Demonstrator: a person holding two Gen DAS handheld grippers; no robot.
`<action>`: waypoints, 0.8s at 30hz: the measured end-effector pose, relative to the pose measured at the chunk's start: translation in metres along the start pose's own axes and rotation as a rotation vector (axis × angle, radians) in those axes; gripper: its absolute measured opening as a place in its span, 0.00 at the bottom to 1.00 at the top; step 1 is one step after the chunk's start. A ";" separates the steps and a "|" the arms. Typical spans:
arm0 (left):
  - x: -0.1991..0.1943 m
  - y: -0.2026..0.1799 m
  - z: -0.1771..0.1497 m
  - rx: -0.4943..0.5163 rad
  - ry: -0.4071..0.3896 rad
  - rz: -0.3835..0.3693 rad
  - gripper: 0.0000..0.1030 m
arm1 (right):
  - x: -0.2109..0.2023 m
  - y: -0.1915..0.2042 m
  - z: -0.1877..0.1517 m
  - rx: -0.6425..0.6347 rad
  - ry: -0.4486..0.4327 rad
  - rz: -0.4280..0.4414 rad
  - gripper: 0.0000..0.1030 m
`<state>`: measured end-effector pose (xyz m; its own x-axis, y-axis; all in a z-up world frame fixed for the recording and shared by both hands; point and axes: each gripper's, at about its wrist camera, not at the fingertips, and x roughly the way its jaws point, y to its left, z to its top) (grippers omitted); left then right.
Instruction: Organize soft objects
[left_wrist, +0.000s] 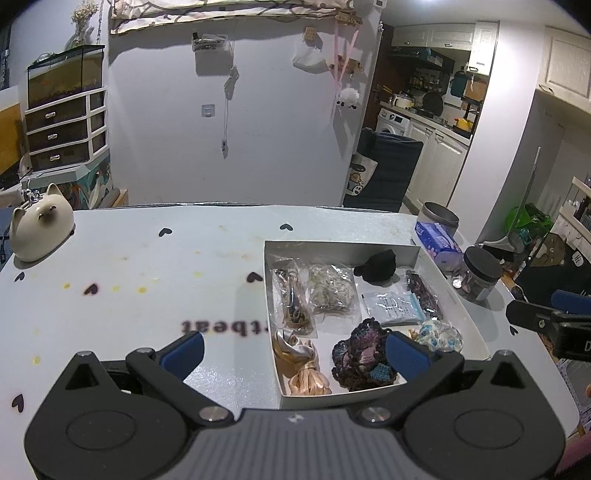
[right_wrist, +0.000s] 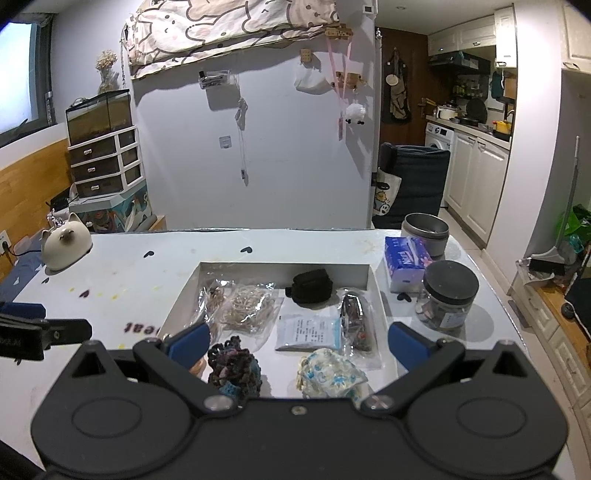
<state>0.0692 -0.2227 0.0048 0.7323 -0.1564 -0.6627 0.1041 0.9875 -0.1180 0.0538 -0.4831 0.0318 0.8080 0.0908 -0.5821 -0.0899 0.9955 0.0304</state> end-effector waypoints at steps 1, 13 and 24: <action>0.000 0.000 0.000 0.000 -0.001 0.001 1.00 | 0.000 0.000 0.000 0.000 0.000 0.001 1.00; -0.005 0.000 -0.001 -0.001 -0.003 0.005 1.00 | -0.001 0.000 0.000 -0.001 0.000 0.002 1.00; -0.005 -0.001 -0.001 -0.001 -0.003 0.006 1.00 | -0.001 0.000 -0.001 0.000 0.000 0.001 1.00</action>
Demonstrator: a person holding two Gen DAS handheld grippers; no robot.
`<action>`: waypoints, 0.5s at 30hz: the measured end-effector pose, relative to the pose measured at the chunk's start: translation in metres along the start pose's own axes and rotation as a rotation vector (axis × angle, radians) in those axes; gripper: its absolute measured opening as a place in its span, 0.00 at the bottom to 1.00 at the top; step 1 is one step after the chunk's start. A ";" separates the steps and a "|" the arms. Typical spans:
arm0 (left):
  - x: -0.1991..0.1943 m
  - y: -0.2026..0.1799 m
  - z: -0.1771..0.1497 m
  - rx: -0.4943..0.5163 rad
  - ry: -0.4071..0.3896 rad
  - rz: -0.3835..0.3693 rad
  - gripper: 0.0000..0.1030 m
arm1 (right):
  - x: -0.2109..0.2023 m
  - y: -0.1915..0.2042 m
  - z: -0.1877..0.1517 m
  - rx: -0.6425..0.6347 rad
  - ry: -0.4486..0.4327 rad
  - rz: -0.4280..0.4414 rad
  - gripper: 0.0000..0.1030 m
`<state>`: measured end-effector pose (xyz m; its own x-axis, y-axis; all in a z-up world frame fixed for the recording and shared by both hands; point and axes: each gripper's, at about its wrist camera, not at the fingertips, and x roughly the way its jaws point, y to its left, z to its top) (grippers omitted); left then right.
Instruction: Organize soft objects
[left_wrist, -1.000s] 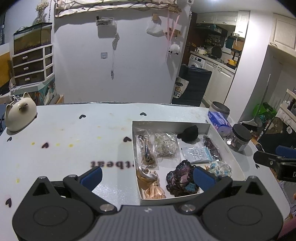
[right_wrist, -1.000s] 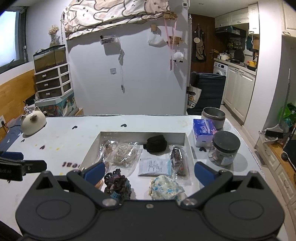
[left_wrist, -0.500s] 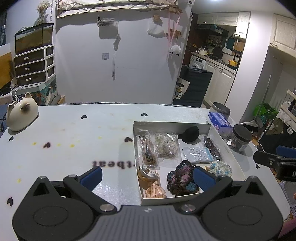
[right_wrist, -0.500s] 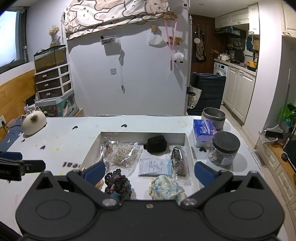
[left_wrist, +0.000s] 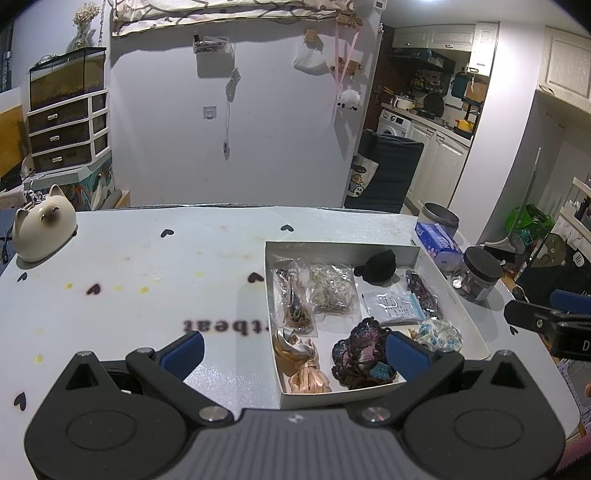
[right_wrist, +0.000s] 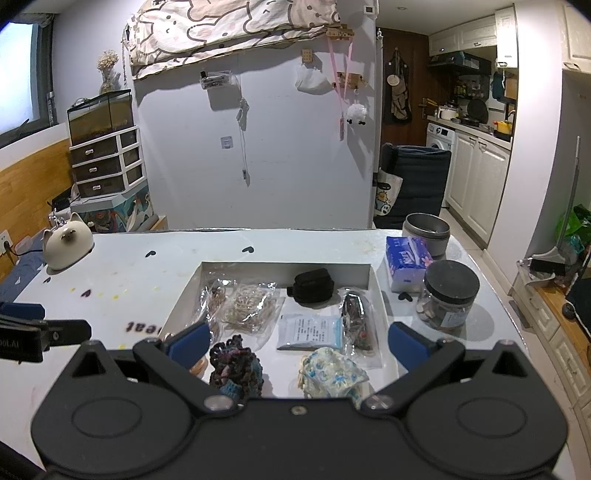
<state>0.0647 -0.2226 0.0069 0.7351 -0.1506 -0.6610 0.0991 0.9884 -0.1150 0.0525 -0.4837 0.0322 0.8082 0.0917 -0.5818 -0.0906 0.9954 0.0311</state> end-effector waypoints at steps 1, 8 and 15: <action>0.000 0.000 0.000 0.000 0.000 0.001 1.00 | 0.000 0.000 0.000 0.000 0.000 -0.001 1.00; -0.002 0.000 0.000 0.000 -0.001 0.002 1.00 | 0.000 0.000 0.000 0.000 -0.001 -0.001 1.00; -0.003 0.001 0.001 0.000 -0.003 0.005 1.00 | -0.001 0.000 0.000 -0.001 -0.001 0.000 1.00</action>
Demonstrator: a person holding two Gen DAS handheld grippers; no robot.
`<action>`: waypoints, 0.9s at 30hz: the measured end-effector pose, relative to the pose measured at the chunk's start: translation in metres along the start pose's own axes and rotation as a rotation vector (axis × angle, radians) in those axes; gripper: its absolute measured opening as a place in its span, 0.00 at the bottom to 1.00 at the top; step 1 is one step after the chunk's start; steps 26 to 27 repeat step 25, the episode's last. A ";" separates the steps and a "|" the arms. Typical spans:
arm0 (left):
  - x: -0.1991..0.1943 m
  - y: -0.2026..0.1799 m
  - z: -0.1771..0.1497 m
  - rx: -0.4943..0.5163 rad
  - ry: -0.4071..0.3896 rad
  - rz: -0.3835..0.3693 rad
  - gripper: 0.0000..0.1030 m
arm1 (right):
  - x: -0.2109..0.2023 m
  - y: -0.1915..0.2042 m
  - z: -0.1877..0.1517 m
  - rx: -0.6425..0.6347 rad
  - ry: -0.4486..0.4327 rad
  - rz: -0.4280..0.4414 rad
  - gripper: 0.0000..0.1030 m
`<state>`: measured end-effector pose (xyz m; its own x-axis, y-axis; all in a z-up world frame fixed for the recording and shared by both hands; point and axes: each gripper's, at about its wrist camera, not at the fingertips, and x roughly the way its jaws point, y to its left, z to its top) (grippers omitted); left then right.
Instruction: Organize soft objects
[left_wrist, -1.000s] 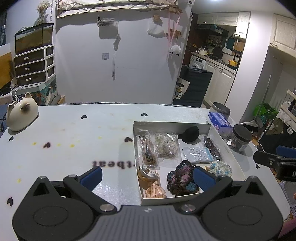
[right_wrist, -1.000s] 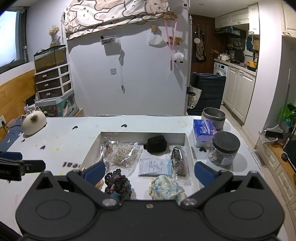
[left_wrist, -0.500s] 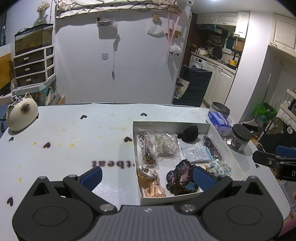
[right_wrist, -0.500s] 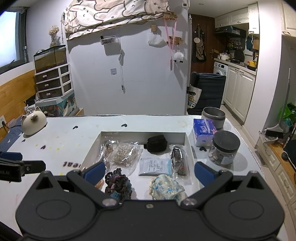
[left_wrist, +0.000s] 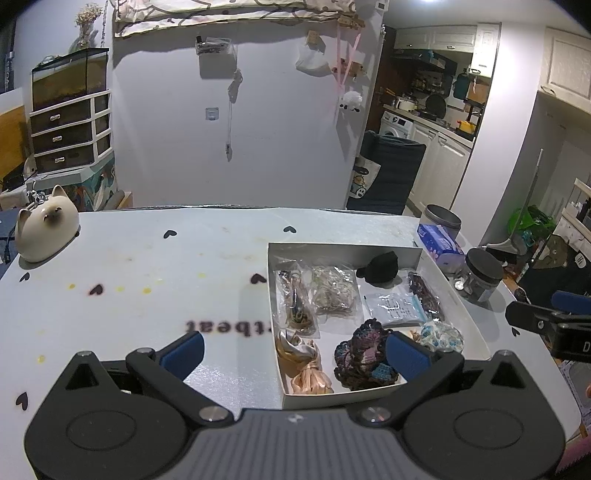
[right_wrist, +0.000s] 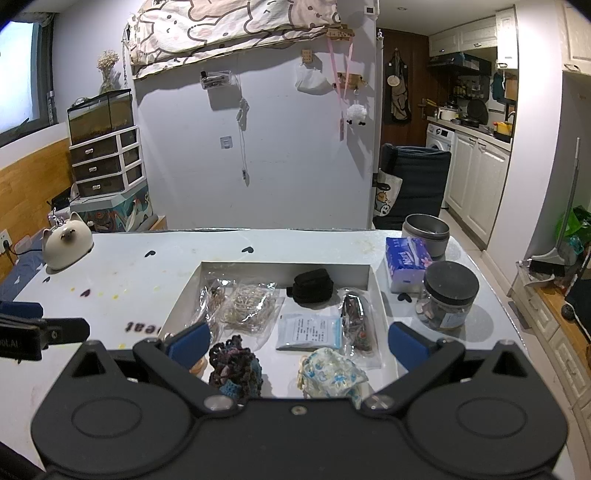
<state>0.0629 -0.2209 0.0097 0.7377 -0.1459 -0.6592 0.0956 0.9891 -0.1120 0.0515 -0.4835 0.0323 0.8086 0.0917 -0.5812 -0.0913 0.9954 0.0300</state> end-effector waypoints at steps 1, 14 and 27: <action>0.000 0.001 0.000 0.000 0.000 0.000 1.00 | 0.000 0.000 0.000 0.001 0.000 0.000 1.00; 0.000 0.000 0.000 0.001 -0.001 0.001 1.00 | 0.000 0.000 0.000 0.001 0.001 0.000 1.00; -0.002 0.004 0.003 -0.002 -0.001 0.007 1.00 | 0.000 0.000 0.000 0.001 0.001 -0.001 1.00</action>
